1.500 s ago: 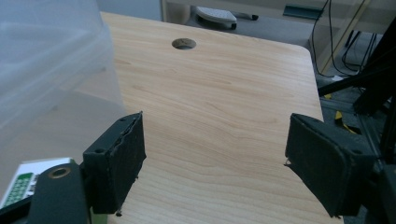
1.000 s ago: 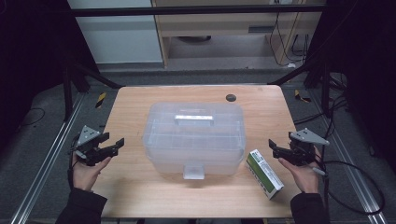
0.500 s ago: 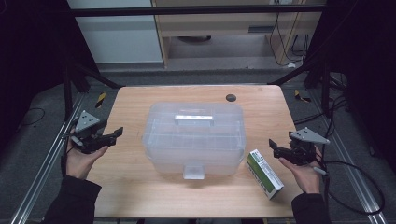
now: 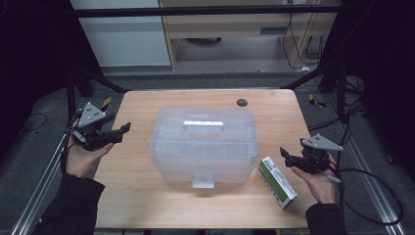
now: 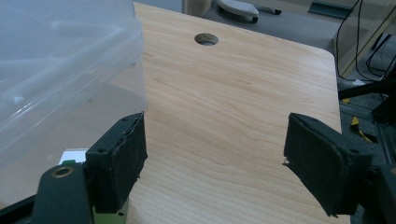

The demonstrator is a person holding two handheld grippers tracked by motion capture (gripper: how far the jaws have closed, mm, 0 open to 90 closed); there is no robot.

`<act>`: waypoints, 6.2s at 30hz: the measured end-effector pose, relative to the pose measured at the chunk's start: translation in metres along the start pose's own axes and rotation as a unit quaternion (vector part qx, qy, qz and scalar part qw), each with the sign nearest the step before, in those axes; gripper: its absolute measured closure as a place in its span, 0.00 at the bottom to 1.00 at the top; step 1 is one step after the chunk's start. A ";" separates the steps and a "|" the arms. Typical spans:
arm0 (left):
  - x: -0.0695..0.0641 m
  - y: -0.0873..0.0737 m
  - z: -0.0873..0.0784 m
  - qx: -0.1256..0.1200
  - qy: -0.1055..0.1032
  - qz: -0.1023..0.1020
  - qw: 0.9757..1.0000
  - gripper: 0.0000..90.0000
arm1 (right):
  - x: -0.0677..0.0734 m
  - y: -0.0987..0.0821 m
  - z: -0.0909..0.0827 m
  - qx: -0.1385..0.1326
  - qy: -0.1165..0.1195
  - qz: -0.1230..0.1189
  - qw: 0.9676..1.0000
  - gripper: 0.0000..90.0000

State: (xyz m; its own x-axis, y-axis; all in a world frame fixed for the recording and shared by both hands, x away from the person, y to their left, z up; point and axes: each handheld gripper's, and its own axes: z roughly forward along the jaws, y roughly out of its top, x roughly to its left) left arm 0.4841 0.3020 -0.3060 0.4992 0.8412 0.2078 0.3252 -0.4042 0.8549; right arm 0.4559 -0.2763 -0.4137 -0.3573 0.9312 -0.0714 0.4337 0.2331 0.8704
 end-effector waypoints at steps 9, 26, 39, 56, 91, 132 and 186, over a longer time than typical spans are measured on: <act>-0.009 0.017 0.003 0.008 -0.012 0.036 0.999 0.43 | 0.003 0.001 0.000 0.007 0.009 -0.008 1.000 0.25; -0.028 0.046 0.016 0.019 -0.045 0.091 0.995 0.45 | 0.002 -0.003 0.004 0.022 0.018 -0.005 1.000 0.30; -0.041 0.061 0.018 0.024 -0.071 0.122 0.990 0.46 | 0.005 -0.004 0.007 0.038 0.025 -0.016 0.999 0.29; -0.060 0.077 0.025 0.053 -0.105 0.184 0.976 0.49 | 0.005 -0.005 0.008 0.045 0.029 -0.027 0.998 0.27; -0.099 0.102 0.035 0.118 -0.137 0.292 0.939 0.50 | 0.003 -0.007 0.008 0.056 0.028 -0.025 0.998 0.26; -0.140 0.120 0.060 0.171 -0.137 0.388 0.895 0.55 | 0.003 -0.008 0.010 0.070 0.036 -0.028 0.996 0.27; -0.152 0.118 0.100 0.207 -0.147 0.437 0.863 0.82 | 0.012 -0.002 0.007 0.064 0.060 -0.030 0.996 0.42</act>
State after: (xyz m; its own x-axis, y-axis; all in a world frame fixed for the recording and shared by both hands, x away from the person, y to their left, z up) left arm 0.5272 0.0902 -0.2841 0.8614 0.0477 0.5058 -0.0491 -0.9831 0.1765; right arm 0.4564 -0.2641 -0.4199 -0.4796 0.8757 -0.0560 0.5080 0.3291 0.7960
